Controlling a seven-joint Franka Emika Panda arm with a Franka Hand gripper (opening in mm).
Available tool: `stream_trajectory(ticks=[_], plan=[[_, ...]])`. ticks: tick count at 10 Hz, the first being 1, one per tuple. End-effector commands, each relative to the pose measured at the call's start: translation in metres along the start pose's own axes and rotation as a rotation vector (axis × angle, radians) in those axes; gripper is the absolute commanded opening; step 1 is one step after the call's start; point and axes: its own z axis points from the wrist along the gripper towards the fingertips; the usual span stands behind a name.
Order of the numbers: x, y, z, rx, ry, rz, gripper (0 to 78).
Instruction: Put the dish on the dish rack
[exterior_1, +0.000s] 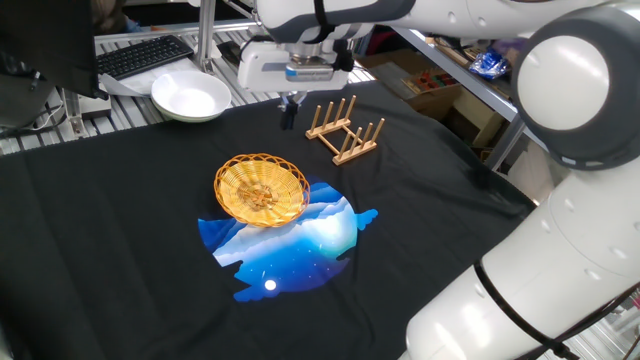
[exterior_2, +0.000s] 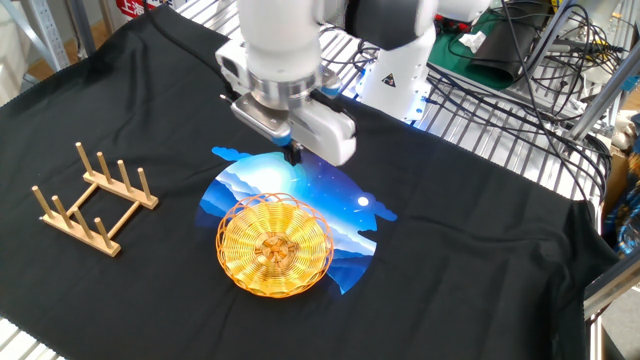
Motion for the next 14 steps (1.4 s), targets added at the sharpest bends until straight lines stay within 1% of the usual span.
stream_trajectory(ticks=[1,3,5,6,12,14], plan=[[-0.002,-0.0042,-0.0011,-0.018,0.001,-0.001,0.0],[-0.002,-0.0042,-0.001,-0.037,-0.007,0.006,0.0],[-0.002,-0.0043,-0.0006,-0.041,0.0,0.013,0.0],[-0.002,-0.0043,-0.0006,-0.049,0.001,0.019,0.0],[-0.0019,-0.0043,-0.0006,-0.054,0.001,0.045,0.0],[-0.0019,-0.0043,-0.0006,-0.063,-0.001,0.044,0.0]])
